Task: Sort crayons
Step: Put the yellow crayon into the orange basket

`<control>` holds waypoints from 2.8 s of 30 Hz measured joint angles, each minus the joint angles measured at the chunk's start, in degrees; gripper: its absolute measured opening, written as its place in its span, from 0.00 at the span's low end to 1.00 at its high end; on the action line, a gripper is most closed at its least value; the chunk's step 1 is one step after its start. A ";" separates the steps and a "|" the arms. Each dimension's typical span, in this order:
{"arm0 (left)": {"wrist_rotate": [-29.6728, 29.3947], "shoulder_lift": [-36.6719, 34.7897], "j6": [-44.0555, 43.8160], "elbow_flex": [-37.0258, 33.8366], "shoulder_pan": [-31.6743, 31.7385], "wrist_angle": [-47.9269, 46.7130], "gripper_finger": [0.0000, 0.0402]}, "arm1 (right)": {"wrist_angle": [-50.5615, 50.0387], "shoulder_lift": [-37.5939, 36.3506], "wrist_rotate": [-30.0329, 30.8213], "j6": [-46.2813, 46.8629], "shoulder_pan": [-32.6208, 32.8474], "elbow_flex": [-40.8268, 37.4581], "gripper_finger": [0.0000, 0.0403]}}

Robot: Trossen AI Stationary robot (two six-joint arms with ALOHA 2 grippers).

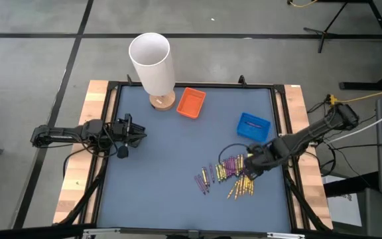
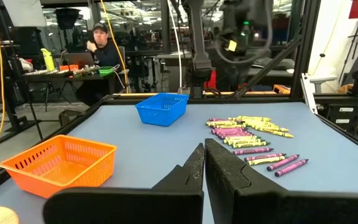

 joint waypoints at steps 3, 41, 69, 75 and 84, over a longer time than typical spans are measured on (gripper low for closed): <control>0.00 0.00 0.00 0.00 0.00 0.00 0.00 | 1.87 2.43 0.97 3.38 2.82 0.00 0.35; 0.00 0.00 0.02 0.02 0.00 0.00 0.00 | 9.39 22.77 0.69 10.90 7.85 0.00 0.35; 0.00 0.02 0.00 0.02 0.00 0.00 0.00 | 9.70 25.72 -2.00 9.02 7.83 0.05 0.35; 0.15 0.02 0.02 0.02 0.01 0.00 0.00 | 10.04 25.72 -1.98 9.02 7.90 -0.07 0.35; 0.17 0.02 0.00 0.02 0.02 0.00 0.00 | 10.18 25.72 -2.15 8.50 7.90 -0.07 0.35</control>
